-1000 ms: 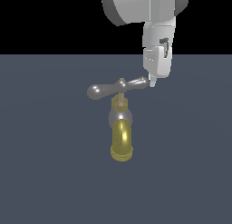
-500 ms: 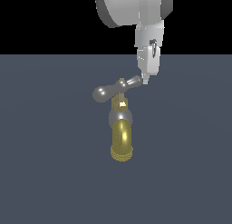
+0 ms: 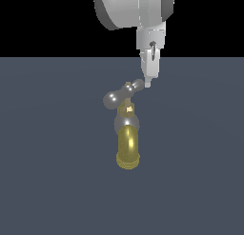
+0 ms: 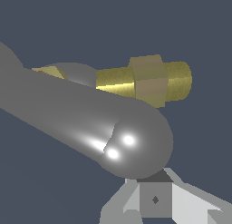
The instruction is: Turn on the faucet by rotating a designated handle.
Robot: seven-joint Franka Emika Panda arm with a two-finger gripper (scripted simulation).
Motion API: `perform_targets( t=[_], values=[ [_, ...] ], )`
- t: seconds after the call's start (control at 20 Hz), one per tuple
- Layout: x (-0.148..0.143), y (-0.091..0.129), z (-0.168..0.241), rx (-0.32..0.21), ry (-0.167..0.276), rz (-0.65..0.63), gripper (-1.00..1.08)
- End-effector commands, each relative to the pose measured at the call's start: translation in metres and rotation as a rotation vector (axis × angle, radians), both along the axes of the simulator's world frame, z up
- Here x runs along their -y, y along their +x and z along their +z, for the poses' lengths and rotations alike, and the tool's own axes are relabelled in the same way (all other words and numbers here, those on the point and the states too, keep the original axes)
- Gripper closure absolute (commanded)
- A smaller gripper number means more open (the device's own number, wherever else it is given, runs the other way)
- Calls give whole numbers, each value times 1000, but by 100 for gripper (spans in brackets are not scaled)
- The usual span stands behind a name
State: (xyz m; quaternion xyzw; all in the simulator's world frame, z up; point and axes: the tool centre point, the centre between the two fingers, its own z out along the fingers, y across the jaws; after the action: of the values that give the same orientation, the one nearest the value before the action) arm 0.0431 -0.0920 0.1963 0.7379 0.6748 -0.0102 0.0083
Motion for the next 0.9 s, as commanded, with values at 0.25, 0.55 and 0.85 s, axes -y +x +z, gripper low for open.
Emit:
perform_targets(
  t=[0.25, 0.55, 0.85],
  values=[
    [-102, 14, 2, 3, 26, 81, 108],
    [-64, 4, 0, 2, 5, 18, 108],
    [-94, -7, 0, 2, 11, 36, 108]
  ],
)
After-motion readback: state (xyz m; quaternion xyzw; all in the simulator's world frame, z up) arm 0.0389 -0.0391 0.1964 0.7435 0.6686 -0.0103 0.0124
